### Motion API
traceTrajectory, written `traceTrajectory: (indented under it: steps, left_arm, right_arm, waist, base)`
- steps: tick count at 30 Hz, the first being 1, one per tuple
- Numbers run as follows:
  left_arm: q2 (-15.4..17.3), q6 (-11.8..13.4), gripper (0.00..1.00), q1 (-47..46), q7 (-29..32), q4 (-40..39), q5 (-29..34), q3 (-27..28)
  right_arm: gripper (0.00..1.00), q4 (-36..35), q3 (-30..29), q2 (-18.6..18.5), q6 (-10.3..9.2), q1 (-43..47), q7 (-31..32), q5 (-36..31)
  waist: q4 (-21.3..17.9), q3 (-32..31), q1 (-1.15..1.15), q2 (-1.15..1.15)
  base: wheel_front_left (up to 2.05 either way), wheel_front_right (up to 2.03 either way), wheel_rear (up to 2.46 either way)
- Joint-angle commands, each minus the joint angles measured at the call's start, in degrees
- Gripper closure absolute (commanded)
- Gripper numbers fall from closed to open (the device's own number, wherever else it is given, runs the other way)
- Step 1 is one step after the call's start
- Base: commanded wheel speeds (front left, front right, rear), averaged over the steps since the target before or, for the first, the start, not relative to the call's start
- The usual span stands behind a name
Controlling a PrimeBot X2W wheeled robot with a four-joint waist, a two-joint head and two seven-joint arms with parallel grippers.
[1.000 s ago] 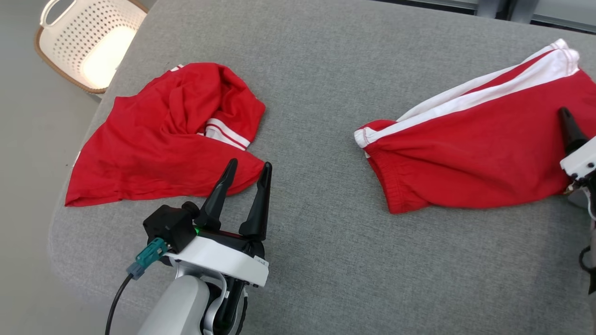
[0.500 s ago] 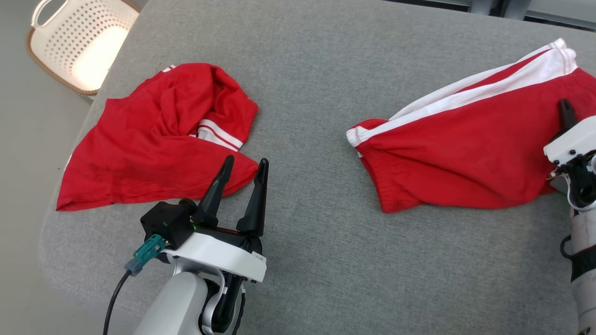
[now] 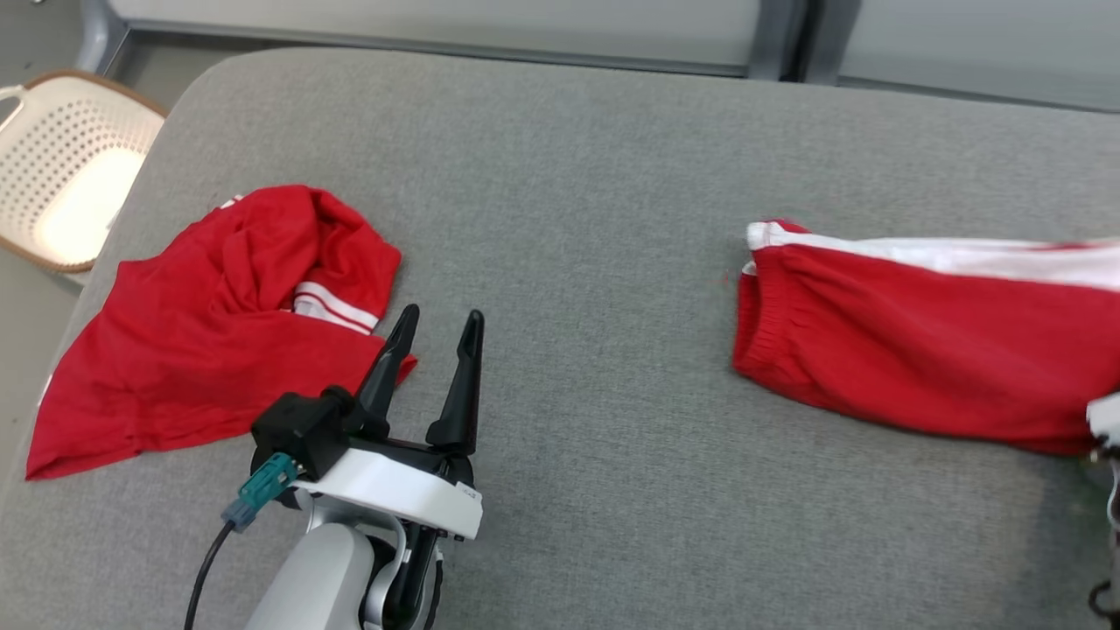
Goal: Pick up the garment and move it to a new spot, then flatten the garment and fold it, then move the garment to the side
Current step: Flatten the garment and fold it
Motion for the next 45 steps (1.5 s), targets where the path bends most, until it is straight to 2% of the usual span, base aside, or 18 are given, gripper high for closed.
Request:
traceTrajectory:
  steps: [1, 6, 12, 21, 28, 37, 38, 39, 40, 41, 45]
  left_arm:
    - [0.28, -0.14, 0.0, 0.33, 0.0, -0.17, 0.13, 0.46]
    - [0.26, -0.37, 0.0, 1.54, 0.0, -0.29, 0.43, 0.42]
    - [0.27, -0.54, 0.0, 1.76, 0.0, 0.38, 0.48, -0.08]
    - [0.27, -0.26, 0.0, 3.58, 0.0, 0.8, 0.45, 0.81]
    - [0.26, -0.21, 0.0, 4.56, 0.0, 0.85, 0.21, 0.77]
    - [0.26, -0.01, 0.0, 5.12, 0.0, 0.87, -0.06, 0.75]
    - [0.26, 0.0, 0.0, 5.18, 0.0, 0.82, -0.12, 0.78]
    - [0.26, -0.03, 0.0, 5.2, 0.0, 0.8, -0.16, 0.8]
    - [0.25, -0.03, 0.0, 5.23, 0.0, 0.82, -0.21, 0.82]
    - [0.26, -0.02, 0.0, 5.27, 0.0, 0.85, -0.28, 0.83]
    - [0.26, 0.0, 0.0, 5.32, 0.01, 0.99, -0.54, 0.59]
  right_arm:
    - [1.0, 0.55, -0.28, 0.31, 0.0, 0.98, -0.31, -0.07]
    - [1.0, 2.23, -3.7, 0.01, 0.0, 3.4, -2.66, -3.36]
    - [1.0, 1.27, -1.36, 1.67, 0.0, 1.96, -5.79, -6.03]
    - [1.0, -5.95, 12.92, 3.91, 0.0, 4.29, -9.21, -1.38]
    - [1.0, -11.25, 24.52, 2.91, 0.0, 7.19, -8.97, 4.57]
    - [1.0, -11.02, 33.4, 1.78, 0.0, 8.47, -8.93, 7.51]
    - [0.93, -10.86, 34.11, 1.81, 0.0, 8.42, -9.01, 7.73]
    - [0.69, -10.66, 35.0, 1.82, 0.0, 8.35, -8.84, 7.74]
    - [0.15, -10.52, 36.05, 1.78, 0.0, 8.21, -8.75, 7.46]
    - [0.0, -10.24, 37.16, 1.77, 0.0, 8.04, -8.62, 7.14]
    - [0.0, -9.55, 40.76, 1.59, 0.0, 7.5, -8.69, 5.54]
  waist:
    - [-1.34, -1.37, 0.0, 0.0]
    - [-2.66, -2.56, 0.0, 0.0]
    - [-2.63, -3.63, 0.0, 0.0]
    - [-0.99, -6.84, 0.0, 0.0]
    - [0.5, -8.08, 0.0, 0.0]
    - [2.33, -8.43, 0.0, 0.0]
    - [2.46, -8.39, 0.0, 0.0]
    - [2.58, -8.33, 0.0, 0.0]
    - [2.68, -8.29, 0.0, 0.0]
    - [2.78, -8.23, 0.0, 0.0]
    - [3.12, -8.07, 0.0, 0.0]
  base:
    - [0.0, 0.0, 0.0]
    - [0.0, 0.0, 0.0]
    - [0.0, 0.0, 0.0]
    - [0.0, 0.0, 0.0]
    - [0.0, 0.0, 0.0]
    - [0.0, 0.0, 0.0]
    - [0.0, 0.0, 0.0]
    - [0.0, 0.0, 0.0]
    - [0.0, 0.0, 0.0]
    - [0.0, 0.0, 0.0]
    - [0.0, 0.0, 0.0]
